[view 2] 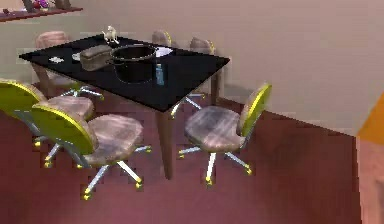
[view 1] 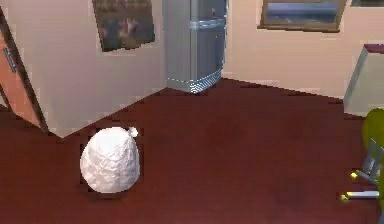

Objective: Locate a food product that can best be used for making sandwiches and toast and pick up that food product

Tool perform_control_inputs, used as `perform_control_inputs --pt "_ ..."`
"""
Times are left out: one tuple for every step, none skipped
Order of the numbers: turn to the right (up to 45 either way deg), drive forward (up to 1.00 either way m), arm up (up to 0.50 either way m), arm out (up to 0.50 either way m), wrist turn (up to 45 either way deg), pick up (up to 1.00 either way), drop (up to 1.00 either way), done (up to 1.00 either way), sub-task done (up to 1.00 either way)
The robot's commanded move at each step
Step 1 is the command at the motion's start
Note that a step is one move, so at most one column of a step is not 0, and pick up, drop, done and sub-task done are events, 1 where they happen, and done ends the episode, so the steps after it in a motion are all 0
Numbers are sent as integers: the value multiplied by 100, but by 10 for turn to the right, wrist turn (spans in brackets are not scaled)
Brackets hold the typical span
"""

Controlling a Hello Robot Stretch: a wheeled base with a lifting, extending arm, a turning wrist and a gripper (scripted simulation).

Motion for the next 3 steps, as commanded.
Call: perform_control_inputs --pt "450 0 0 0 0 0 0 0 0" --pt "240 0 0 0 0 0 0 0 0" --pt "0 35 0 0 0 0 0 0 0"
